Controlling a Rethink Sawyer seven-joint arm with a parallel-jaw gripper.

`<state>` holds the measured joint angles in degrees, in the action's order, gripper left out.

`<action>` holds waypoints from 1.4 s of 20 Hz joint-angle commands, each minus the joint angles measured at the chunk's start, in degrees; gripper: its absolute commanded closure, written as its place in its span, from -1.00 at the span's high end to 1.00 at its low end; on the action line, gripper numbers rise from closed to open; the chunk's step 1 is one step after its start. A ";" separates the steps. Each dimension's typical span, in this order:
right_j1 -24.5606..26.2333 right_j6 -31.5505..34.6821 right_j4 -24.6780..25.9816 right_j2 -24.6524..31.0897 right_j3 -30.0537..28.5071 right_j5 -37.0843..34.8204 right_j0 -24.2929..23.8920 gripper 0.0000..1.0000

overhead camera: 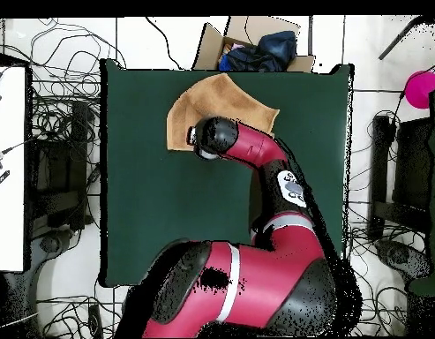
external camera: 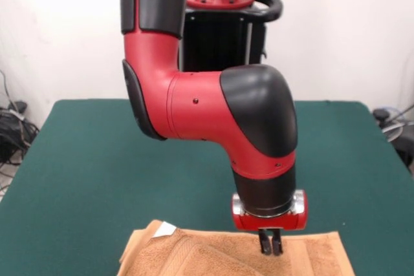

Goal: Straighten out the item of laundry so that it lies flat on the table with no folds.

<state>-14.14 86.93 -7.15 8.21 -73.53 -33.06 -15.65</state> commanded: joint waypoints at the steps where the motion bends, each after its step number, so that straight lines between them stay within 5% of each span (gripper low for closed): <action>1: 7.03 2.61 3.23 2.27 0.70 -2.39 1.50 -1.00; 11: 7.06 1.92 2.49 3.07 -2.34 -14.81 0.07 -1.00; 28: 13.08 0.00 3.69 3.77 0.26 -16.61 -1.14 -1.00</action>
<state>-12.14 86.93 -6.35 9.17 -69.15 -42.28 -16.65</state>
